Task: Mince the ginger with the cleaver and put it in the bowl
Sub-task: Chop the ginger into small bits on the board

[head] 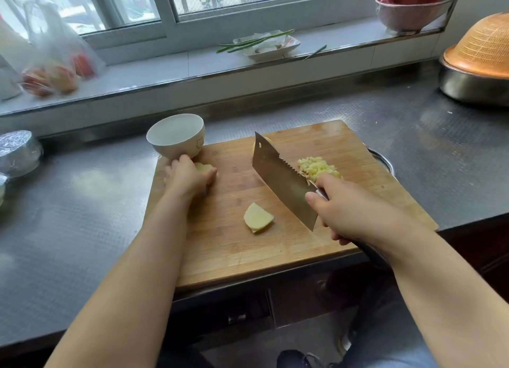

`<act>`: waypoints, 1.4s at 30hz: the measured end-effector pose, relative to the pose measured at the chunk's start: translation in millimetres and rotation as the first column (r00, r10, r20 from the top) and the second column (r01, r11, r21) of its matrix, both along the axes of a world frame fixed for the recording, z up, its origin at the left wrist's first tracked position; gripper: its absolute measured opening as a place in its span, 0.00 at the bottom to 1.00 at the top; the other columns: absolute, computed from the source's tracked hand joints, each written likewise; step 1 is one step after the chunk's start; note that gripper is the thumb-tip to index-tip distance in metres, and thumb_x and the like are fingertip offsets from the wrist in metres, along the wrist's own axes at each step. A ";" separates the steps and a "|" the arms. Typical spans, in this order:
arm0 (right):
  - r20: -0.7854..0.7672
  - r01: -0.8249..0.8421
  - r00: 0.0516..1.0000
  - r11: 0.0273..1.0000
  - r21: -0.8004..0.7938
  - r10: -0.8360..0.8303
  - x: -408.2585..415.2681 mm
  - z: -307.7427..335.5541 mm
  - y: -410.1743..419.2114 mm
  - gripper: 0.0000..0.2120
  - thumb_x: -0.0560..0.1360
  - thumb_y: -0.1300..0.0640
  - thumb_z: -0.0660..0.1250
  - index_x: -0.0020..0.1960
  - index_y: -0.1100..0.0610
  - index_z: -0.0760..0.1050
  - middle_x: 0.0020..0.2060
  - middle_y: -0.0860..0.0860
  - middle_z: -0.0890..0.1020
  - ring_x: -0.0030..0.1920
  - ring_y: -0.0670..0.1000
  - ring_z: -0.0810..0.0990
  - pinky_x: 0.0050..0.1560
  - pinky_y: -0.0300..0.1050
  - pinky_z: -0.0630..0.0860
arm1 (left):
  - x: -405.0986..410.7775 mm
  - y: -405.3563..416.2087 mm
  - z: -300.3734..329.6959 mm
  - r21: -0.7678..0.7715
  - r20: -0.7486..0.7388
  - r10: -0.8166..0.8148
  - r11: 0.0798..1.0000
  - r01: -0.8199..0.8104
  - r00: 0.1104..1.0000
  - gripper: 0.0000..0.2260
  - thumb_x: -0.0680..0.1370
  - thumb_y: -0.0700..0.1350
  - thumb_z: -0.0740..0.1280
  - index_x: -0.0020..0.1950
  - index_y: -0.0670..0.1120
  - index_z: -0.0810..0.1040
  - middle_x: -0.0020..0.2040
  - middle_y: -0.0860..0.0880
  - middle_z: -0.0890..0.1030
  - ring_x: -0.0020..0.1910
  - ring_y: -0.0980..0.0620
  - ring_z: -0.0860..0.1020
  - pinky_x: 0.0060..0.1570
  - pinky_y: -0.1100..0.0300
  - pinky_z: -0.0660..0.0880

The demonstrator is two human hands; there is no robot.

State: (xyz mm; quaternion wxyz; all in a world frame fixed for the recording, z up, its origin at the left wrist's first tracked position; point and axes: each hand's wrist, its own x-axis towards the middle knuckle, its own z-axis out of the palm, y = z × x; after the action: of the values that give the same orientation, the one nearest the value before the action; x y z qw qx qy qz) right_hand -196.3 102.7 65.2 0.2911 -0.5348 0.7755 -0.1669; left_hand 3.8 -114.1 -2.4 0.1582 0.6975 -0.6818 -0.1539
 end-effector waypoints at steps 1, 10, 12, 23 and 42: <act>0.000 -0.001 1.000 1.000 0.000 0.001 -1.0 -0.5 0.3 0.10 0.83 0.49 0.54 0.60 0.53 0.67 0.40 0.53 0.79 0.37 0.57 0.84 0.41 0.57 0.83 | 0.4 -1.6 1.0 0.026 -0.014 -0.024 0.999 0.025 1.000 0.31 0.72 0.61 0.70 0.68 0.43 0.67 0.67 0.41 0.69 0.69 0.41 0.64 0.67 0.49 0.64; 0.002 0.005 1.000 1.000 -0.015 -0.005 -5.9 -6.2 1.1 0.09 0.83 0.49 0.54 0.60 0.51 0.66 0.40 0.52 0.79 0.36 0.55 0.84 0.41 0.58 0.83 | 10.7 19.8 4.7 -0.003 0.184 -0.248 0.967 0.253 0.951 0.19 0.74 0.65 0.66 0.62 0.60 0.77 0.73 0.50 0.57 0.73 0.46 0.55 0.73 0.47 0.55; -0.002 0.001 1.000 1.000 -0.019 -0.001 -6.0 -6.7 0.9 0.09 0.83 0.49 0.54 0.61 0.50 0.65 0.40 0.52 0.79 0.35 0.55 0.84 0.41 0.57 0.83 | 13.1 22.8 6.9 -0.027 0.233 -0.301 0.948 0.316 0.924 0.18 0.74 0.64 0.66 0.61 0.61 0.78 0.74 0.52 0.59 0.73 0.46 0.53 0.73 0.47 0.52; 0.024 0.003 1.000 1.000 -0.012 -0.003 -6.8 -6.7 0.0 0.10 0.83 0.49 0.54 0.61 0.52 0.67 0.41 0.52 0.78 0.37 0.56 0.84 0.42 0.60 0.82 | 20.8 43.6 29.6 -0.082 0.140 -0.444 0.886 0.457 0.885 0.04 0.73 0.47 0.73 0.46 0.51 0.81 0.40 0.61 0.72 0.54 0.51 0.72 0.57 0.53 0.72; 0.023 -0.022 0.999 0.999 -0.029 0.022 -6.6 -4.2 -0.1 0.08 0.83 0.48 0.55 0.57 0.51 0.68 0.40 0.53 0.79 0.34 0.53 0.82 0.39 0.55 0.83 | -11.9 130.0 10.3 0.138 -0.001 -0.498 0.859 0.493 0.867 0.25 0.73 0.61 0.68 0.68 0.54 0.72 0.44 0.55 0.76 0.45 0.56 0.74 0.49 0.52 0.76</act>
State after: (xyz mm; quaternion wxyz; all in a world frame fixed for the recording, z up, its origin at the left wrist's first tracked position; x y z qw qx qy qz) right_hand -202.8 102.6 60.9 0.2945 -0.5454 0.7636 -0.1810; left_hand -8.1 16.0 7.8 0.0544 0.5102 -0.8289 -0.2228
